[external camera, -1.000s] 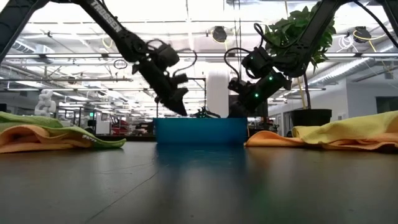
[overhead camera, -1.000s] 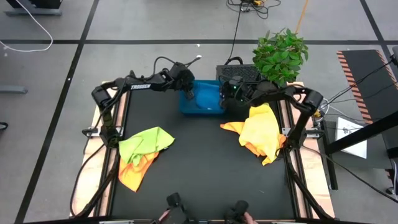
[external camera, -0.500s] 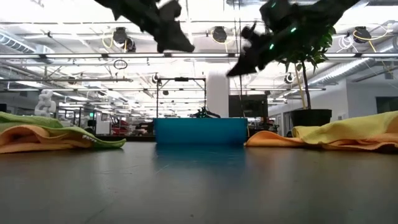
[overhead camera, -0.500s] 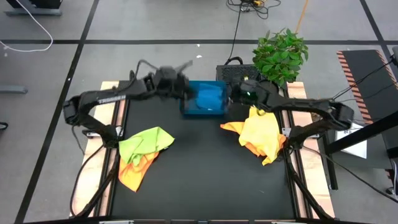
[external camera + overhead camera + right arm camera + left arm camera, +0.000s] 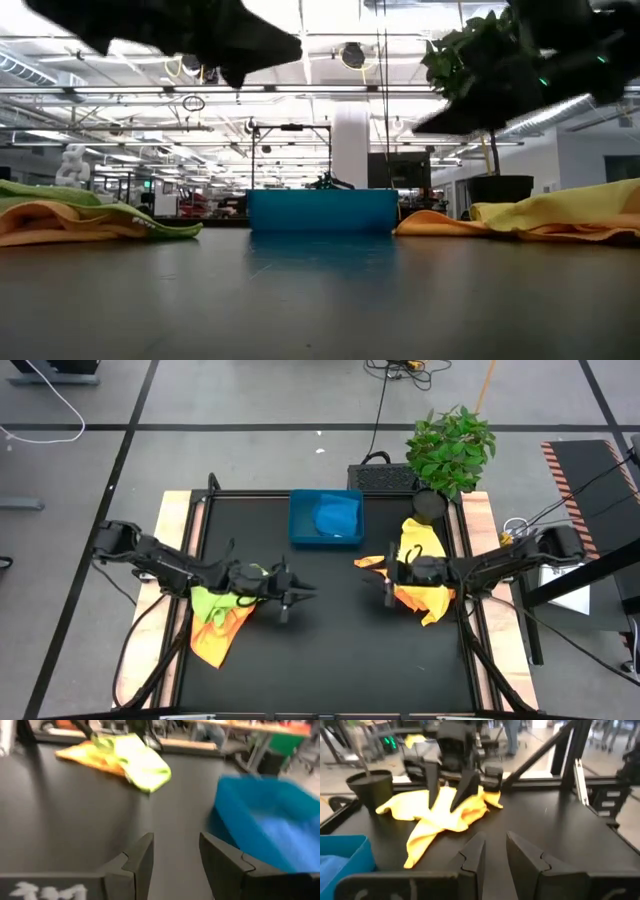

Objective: Fold microfiber towels
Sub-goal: Fold the yellow microfiber cloth

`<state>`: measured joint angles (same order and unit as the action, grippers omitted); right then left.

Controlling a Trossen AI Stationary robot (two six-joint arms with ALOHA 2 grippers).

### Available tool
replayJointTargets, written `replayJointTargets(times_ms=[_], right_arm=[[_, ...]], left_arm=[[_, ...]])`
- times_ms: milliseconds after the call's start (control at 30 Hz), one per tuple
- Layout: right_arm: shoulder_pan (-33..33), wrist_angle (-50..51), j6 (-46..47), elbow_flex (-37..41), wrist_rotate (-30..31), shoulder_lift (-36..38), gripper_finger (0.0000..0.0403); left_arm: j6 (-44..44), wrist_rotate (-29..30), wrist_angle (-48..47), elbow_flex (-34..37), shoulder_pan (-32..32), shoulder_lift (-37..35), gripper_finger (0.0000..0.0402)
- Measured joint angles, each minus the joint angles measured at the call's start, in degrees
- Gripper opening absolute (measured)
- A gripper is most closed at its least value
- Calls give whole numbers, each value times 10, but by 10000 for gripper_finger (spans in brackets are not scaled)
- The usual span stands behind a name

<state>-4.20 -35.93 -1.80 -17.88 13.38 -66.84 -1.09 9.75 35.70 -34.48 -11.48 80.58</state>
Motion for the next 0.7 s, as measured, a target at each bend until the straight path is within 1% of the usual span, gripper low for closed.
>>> replayJointTargets(times_ms=[100, 200, 267, 367, 433, 533, 700], right_arm=[[-8, -11, 40, 27, 32, -1, 148], [-12, -13, 54, 38, 21, -2, 148], [-23, -42, 45, 38, 5, -2, 148], [-37, -86, 16, 38, 1, -1, 148], [-38, -90, 11, 38, 4, -1, 148], [-32, -81, 8, 38, 30, -1, 148], [-20, -96, -28, 38, 29, -1, 148]], left_arm=[[-1, 28, 61, 39, -11, 0, 81], [-3, 36, 81, 58, -6, 0, 81], [-9, 38, 82, 61, 1, 0, 81], [-6, 38, 91, 58, 8, 0, 81], [-1, 38, 91, 58, 13, 0, 81], [9, 38, 89, 58, 22, 0, 81], [10, 38, 86, 58, 45, 0, 81]])
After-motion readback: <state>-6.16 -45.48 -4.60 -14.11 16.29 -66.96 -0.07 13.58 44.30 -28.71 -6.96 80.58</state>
